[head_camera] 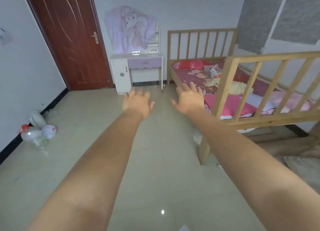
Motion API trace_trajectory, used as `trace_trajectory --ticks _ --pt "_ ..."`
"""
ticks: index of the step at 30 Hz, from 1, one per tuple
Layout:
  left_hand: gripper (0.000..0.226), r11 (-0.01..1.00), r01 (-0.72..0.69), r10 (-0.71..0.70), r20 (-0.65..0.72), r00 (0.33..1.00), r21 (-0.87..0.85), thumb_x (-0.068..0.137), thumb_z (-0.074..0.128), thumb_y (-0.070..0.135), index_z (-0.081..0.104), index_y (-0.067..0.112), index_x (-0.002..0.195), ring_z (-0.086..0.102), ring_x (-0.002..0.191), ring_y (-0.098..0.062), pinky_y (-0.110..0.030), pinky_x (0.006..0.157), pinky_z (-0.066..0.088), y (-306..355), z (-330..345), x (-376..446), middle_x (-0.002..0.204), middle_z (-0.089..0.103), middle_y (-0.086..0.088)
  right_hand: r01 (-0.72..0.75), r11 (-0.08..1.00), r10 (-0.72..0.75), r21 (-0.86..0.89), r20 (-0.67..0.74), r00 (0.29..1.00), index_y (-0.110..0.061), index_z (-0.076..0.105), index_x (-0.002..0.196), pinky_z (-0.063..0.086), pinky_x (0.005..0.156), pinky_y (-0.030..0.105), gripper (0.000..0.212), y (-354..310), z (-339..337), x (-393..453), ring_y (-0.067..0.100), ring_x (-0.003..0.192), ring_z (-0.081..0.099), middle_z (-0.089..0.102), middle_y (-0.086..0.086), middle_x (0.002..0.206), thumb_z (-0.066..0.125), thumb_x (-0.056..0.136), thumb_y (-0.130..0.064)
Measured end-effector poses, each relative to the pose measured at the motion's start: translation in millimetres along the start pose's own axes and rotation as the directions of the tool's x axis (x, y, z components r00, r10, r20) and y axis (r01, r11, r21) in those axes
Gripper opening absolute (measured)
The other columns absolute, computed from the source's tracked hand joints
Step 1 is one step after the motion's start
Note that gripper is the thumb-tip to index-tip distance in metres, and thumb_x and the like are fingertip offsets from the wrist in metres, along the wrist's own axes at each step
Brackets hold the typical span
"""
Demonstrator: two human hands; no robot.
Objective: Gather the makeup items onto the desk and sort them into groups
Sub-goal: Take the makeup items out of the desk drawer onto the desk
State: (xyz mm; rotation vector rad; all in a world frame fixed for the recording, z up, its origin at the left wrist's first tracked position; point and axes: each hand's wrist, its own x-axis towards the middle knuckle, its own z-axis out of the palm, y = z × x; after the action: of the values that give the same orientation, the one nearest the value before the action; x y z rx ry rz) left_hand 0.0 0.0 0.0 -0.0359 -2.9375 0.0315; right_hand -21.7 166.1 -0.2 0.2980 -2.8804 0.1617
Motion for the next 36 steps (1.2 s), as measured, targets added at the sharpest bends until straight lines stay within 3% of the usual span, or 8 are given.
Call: trace_trajectory --ticks 5,10,22,36 --pt "0.051 0.999 0.047 -0.047 0.118 0.992 0.003 0.095 0.032 0.040 0.023 0.020 0.142 0.009 0.141 -0.030 -0.044 0.114 0.014 -26.6 72.5 81.1 0.152 0.020 -0.006 -0.041 0.999 0.040 0.001 0.105 0.994 -0.015 0.028 0.140 0.010 0.114 0.046 0.058 10.3 72.0 82.1 0.030 0.142 0.007 0.025 0.010 0.150 0.039 0.091 -0.044" --pt "0.052 0.996 0.085 -0.087 0.182 0.979 0.019 0.096 0.030 0.039 0.019 0.021 0.143 0.006 0.142 -0.029 -0.044 0.115 0.011 -49.1 109.0 224.3 0.153 0.016 -0.005 -0.022 1.000 0.022 0.000 0.148 0.989 -0.014 0.028 0.140 0.011 0.114 0.046 0.059 25.4 113.0 226.4 0.030 0.142 0.009 0.024 0.009 0.150 0.038 0.091 -0.045" --pt "0.053 0.984 0.169 -0.176 0.145 0.974 0.059 0.096 0.030 0.039 0.018 0.019 0.144 0.006 0.142 -0.027 -0.043 0.115 0.013 -164.1 161.3 553.3 0.152 0.018 -0.004 0.069 0.998 -0.068 -0.002 0.130 0.989 -0.015 0.030 0.139 0.011 0.113 0.046 0.059 -5.2 202.1 584.3 0.030 0.141 0.010 0.026 0.008 0.149 0.038 0.090 -0.048" --pt "0.050 0.990 0.126 -0.133 0.129 0.983 0.062 0.096 0.029 0.039 0.021 0.021 0.142 0.007 0.142 -0.026 -0.041 0.111 0.017 -337.5 255.3 979.4 0.150 0.023 -0.001 0.012 1.000 -0.012 0.003 0.109 0.994 -0.014 0.038 0.132 0.020 0.110 0.043 0.053 -63.1 329.4 1025.8 0.028 0.137 0.020 0.040 0.006 0.139 0.039 0.090 -0.047"
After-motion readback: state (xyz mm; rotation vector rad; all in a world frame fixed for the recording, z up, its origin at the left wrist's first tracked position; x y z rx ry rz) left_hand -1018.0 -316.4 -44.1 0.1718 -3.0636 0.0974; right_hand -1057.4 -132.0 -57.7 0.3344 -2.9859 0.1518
